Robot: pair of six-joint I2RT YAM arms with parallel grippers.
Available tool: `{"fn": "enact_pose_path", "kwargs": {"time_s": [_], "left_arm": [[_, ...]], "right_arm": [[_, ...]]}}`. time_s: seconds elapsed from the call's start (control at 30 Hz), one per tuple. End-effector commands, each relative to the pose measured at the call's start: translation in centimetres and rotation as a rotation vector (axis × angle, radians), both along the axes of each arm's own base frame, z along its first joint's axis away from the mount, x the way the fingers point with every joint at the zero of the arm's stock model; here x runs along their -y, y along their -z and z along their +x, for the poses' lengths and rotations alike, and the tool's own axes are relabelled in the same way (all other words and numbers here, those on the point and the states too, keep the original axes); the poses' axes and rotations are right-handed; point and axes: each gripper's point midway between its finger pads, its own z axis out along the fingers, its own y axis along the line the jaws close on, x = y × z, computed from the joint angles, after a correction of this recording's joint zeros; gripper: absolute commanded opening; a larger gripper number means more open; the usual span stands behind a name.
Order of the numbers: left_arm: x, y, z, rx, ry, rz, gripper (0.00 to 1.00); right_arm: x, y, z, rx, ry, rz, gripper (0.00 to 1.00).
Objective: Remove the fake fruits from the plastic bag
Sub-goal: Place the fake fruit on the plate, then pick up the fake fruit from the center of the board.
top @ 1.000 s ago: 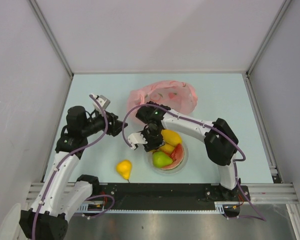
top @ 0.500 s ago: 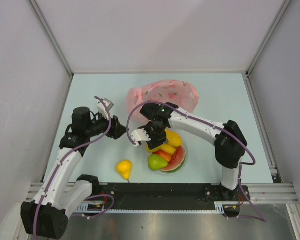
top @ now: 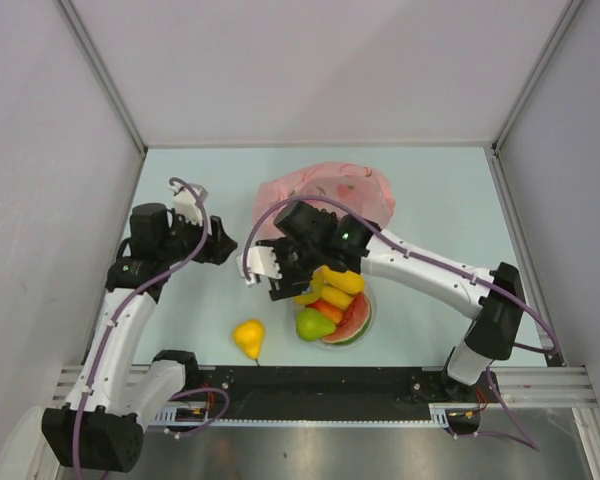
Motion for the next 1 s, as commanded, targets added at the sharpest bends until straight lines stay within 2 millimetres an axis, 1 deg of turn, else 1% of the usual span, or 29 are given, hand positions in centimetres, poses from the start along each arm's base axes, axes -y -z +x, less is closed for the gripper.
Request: {"fn": "enact_pose_path", "kwargs": {"time_s": [0.0, 0.03, 0.07, 0.1, 0.13, 0.17, 0.2, 0.23, 0.27, 0.3, 0.33, 0.37, 0.4, 0.43, 0.5, 0.6, 0.67, 0.7, 0.8, 0.83, 0.87, 0.9, 0.97], "left_arm": [[-3.7, -4.4, 2.0, 0.078, -0.219, 0.041, 0.79], [-4.1, -5.6, 2.3, 0.104, -0.244, 0.049, 0.8], [-4.7, -6.0, 2.5, 0.112, -0.27, 0.059, 0.83], [-5.8, -6.3, 2.7, 0.117, -0.321, 0.068, 0.84], [-6.2, -7.0, 2.9, 0.133, -0.339, 0.063, 0.85], [-6.2, -7.3, 2.9, 0.139, -0.345, 0.058, 0.86], [-7.6, -7.6, 3.2, 0.146, -0.404, 0.045, 0.87], [-7.8, -7.8, 3.1, 0.153, -0.417, 0.034, 0.87], [-8.0, -8.1, 3.1, 0.159, -0.43, 0.021, 0.87], [-8.1, -8.4, 3.2, 0.165, -0.442, -0.004, 0.87], [-8.1, -8.6, 3.1, 0.171, -0.447, -0.017, 0.87], [-8.3, -8.8, 3.0, 0.175, -0.458, -0.029, 0.87], [-8.0, -9.0, 3.0, 0.178, -0.448, -0.054, 0.87], [-7.9, -9.1, 2.8, 0.181, -0.447, -0.062, 0.87], [-7.8, -9.2, 2.6, 0.19, -0.439, -0.069, 0.87], [-7.4, -8.8, 2.2, 0.185, -0.424, -0.079, 0.87], [-7.2, -8.4, 2.1, 0.176, -0.419, -0.087, 0.87], [-7.1, -8.2, 2.0, 0.171, -0.416, -0.091, 0.87], [-6.9, -8.2, 2.0, 0.169, -0.408, -0.103, 0.87], [-6.8, -8.2, 2.0, 0.17, -0.402, -0.105, 0.87], [-6.8, -8.3, 2.1, 0.173, -0.4, -0.109, 0.87], [-6.7, -8.2, 2.1, 0.17, -0.397, -0.11, 0.87], [-6.6, -8.4, 2.2, 0.171, -0.39, -0.117, 0.86]], "right_arm": [[-6.9, -2.1, -3.5, -0.217, 0.138, 0.234, 0.73], [-7.6, -1.5, -4.3, -0.296, 0.206, 0.235, 0.75], [-8.8, -1.4, -5.1, -0.336, 0.219, 0.256, 0.76], [-9.6, 0.1, -6.6, -0.377, 0.209, 0.226, 0.77], [-10.2, 0.6, -7.6, -0.408, 0.223, 0.225, 0.79], [-10.6, 1.2, -7.7, -0.393, 0.253, 0.22, 0.84], [-11.0, 2.2, -8.6, -0.396, 0.257, 0.203, 0.87], [-11.4, 3.7, -8.6, -0.404, 0.274, 0.172, 0.9], [-11.7, 4.4, -8.6, -0.405, 0.288, 0.157, 0.91], [-12.2, 4.6, -8.6, -0.4, 0.295, 0.151, 0.92], [-12.4, 6.3, -8.3, -0.398, 0.322, 0.118, 0.92], [-12.5, 6.7, -8.1, -0.397, 0.337, 0.115, 0.92], [-12.6, 7.1, -8.1, -0.396, 0.339, 0.109, 0.92], [-12.7, 8.3, -8.1, -0.398, 0.339, 0.086, 0.92], [-12.6, 9.6, -8.3, -0.383, 0.315, 0.053, 0.92], [-12.0, 11.7, -8.9, -0.357, 0.274, -0.011, 0.9], [-11.4, 12.9, -8.7, -0.343, 0.28, -0.037, 0.85], [-11.4, 13.0, -8.5, -0.336, 0.276, -0.038, 0.78], [-11.3, 13.3, -8.4, -0.335, 0.255, -0.044, 0.63], [-11.3, 13.4, -8.4, -0.327, 0.228, -0.049, 0.54], [-11.4, 13.2, -8.4, -0.323, 0.212, -0.046, 0.5], [-11.3, 13.2, -8.5, -0.324, 0.202, -0.058, 0.39], [-11.4, 12.2, -8.4, -0.32, 0.168, -0.045, 0.3]]}}
